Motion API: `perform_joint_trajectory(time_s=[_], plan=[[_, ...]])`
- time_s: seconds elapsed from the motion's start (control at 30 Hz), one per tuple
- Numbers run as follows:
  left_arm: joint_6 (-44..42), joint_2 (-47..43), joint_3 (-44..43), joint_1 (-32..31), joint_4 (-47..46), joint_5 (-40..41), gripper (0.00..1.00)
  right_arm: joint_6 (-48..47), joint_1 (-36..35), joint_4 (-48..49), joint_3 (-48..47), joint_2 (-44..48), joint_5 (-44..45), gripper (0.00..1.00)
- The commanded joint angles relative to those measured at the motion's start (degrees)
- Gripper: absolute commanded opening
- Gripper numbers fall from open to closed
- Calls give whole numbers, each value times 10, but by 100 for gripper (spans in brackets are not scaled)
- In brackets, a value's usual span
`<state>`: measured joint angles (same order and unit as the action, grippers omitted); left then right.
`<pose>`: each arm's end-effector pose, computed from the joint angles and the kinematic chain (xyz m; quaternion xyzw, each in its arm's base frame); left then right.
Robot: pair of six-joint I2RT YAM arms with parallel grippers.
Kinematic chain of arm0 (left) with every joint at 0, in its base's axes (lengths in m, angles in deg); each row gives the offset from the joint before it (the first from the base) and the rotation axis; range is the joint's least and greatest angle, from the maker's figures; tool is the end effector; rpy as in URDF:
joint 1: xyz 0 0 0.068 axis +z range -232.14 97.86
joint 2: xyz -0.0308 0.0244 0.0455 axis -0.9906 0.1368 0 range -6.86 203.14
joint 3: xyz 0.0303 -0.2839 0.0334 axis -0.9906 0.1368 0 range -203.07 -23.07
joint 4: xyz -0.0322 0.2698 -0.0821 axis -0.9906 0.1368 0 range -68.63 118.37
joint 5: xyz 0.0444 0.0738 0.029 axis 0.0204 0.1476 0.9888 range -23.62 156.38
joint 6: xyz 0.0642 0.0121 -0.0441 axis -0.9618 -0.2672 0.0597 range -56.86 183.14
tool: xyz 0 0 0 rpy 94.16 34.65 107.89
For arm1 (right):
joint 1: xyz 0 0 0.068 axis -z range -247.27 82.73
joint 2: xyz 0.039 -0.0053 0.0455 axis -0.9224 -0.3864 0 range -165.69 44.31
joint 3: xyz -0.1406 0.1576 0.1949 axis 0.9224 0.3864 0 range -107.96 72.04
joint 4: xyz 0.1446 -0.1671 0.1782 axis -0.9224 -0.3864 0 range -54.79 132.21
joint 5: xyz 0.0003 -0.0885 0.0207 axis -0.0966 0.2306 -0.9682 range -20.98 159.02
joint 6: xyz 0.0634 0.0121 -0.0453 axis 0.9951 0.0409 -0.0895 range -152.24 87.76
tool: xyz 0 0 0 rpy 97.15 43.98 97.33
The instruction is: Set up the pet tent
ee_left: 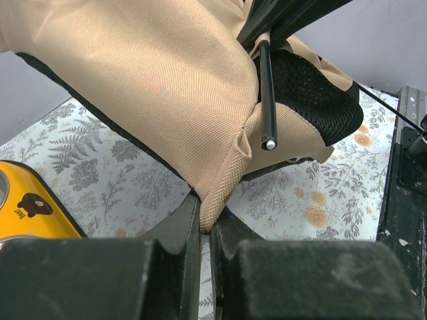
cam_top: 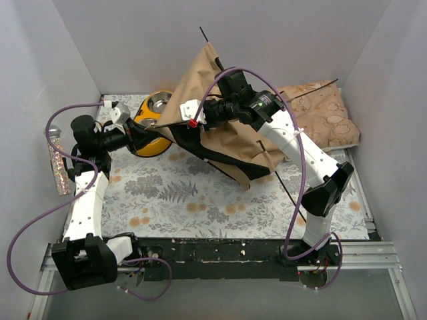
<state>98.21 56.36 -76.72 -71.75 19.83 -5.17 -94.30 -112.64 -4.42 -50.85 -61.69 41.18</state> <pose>0.2710 -0.0156 0.3638 0.1169 0.7130 -0.5449 0.4255 0.2956 0.3444 0.4508 -0.7481 0.3995 0.1351 0.5123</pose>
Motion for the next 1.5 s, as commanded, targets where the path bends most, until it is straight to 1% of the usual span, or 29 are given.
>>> perform_joint_trajectory(time_s=[0.0,0.27,0.37,0.57,0.77,0.97,1.13,1.2,1.23,1.37,1.43,1.47], plan=[[-49,-25,-32,-5,45,15,0,8,0,-17,-26,1,38,1],[-100,-28,-37,-16,88,29,0,28,-2,-2,-27,4,30,1],[-107,-28,-37,-15,94,31,0,19,-2,0,-18,9,32,1],[-118,-28,-43,-16,99,32,0,15,-3,-13,-24,2,51,1],[-129,-26,-54,-21,112,39,0,-10,-11,-25,-17,-1,70,1],[-148,-20,-69,-30,138,46,0,-19,-19,-28,-14,-6,94,1],[-180,-13,-90,-46,182,79,0,-41,-31,-39,-11,-15,129,1],[-201,-5,-102,-56,212,99,0,-52,-39,-40,-6,-17,146,1],[-227,0,-110,-63,243,111,0,-55,-41,-41,-4,-18,155,1],[-286,20,-139,-91,321,184,0,-70,-51,-44,5,-23,191,1],[-318,34,-158,-95,365,219,0,-71,-53,-49,4,-31,211,1],[-325,39,-167,-118,382,241,0,-70,-55,-50,4,-35,221,1]])
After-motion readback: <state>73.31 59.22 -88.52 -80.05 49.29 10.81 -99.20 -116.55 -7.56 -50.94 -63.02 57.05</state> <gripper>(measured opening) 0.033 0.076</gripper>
